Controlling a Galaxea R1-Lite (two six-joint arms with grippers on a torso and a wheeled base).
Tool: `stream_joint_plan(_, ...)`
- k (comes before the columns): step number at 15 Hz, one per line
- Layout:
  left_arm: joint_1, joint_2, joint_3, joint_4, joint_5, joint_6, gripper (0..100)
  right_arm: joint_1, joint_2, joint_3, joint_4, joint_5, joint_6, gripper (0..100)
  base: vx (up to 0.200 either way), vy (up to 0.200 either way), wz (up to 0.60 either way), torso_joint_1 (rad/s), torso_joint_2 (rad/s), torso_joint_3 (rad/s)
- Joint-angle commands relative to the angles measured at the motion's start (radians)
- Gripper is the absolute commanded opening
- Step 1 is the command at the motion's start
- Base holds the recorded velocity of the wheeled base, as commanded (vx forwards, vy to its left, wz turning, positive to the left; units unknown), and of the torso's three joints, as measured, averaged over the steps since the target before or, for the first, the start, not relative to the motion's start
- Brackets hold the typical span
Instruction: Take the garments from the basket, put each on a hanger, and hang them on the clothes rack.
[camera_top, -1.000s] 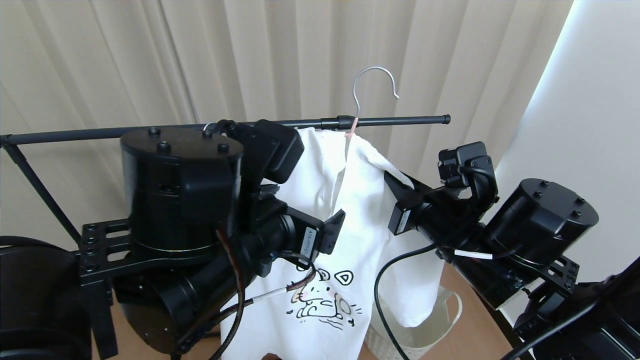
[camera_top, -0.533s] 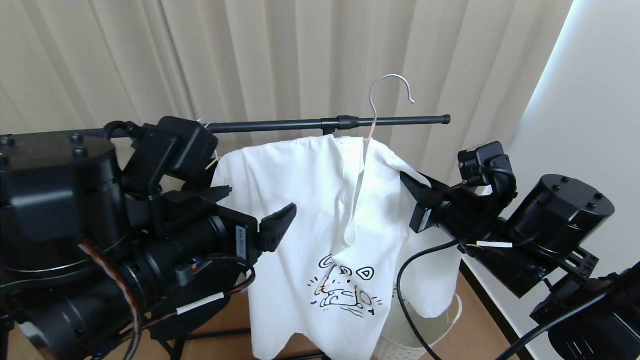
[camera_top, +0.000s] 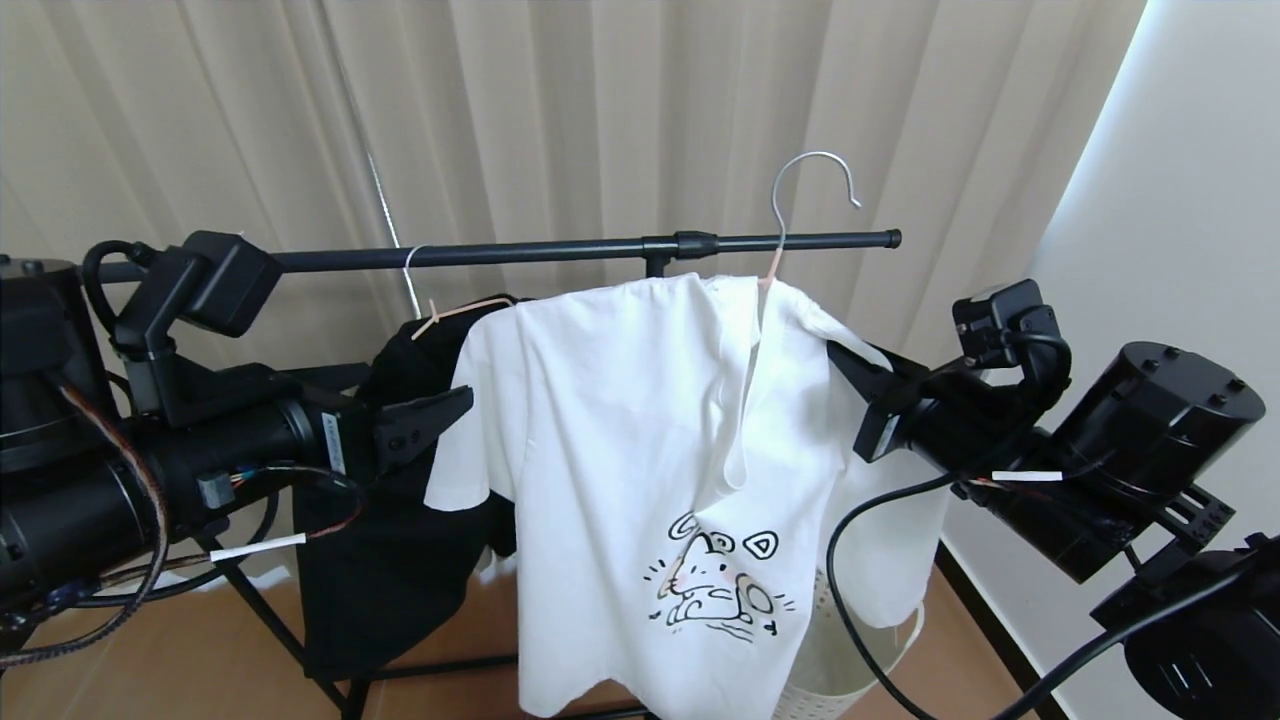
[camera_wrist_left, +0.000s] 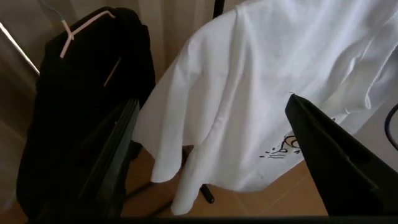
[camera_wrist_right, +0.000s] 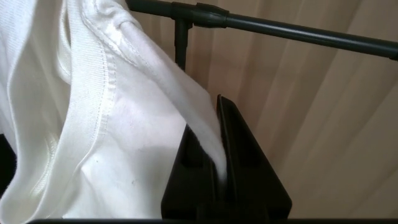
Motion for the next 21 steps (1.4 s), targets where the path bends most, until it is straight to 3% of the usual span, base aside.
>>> stream_joint_plan(1,0.049,0.037,0.003,-0.001,-0.02,0.003,100,-0.01,-0.012,0.008,0.0,0.008,-0.001,0,0.0,0.0,0.0,0.0,0.0,0.0)
stream_joint_plan(4,0.067,0.095,0.019,-0.004,-0.12,-0.002,100,-0.01,-0.022,0.014,0.0,0.015,-0.001,0,0.0,0.0,0.0,0.0,0.0,0.0)
stream_joint_plan(10,0.072,0.207,0.048,-0.139,-0.118,-0.025,100,-0.01,-0.032,0.025,0.0,0.015,-0.001,0,0.0,0.0,0.0,0.0,0.0,0.0)
stream_joint_plan(16,0.092,0.247,0.042,-0.148,-0.118,-0.037,100,-0.009,-0.034,0.027,0.0,0.015,-0.001,0,0.0,0.0,0.0,0.0,0.0,0.0)
stream_joint_plan(17,0.09,0.252,0.042,-0.148,-0.118,-0.037,0,-0.009,-0.034,0.027,0.0,0.015,-0.001,0,0.0,0.0,0.0,0.0,0.0,0.0)
stream_joint_plan(21,0.09,0.273,0.037,-0.148,-0.113,-0.035,0,-0.009,-0.034,0.027,0.0,0.015,-0.001,0,0.0,0.0,0.0,0.0,0.0,0.0)
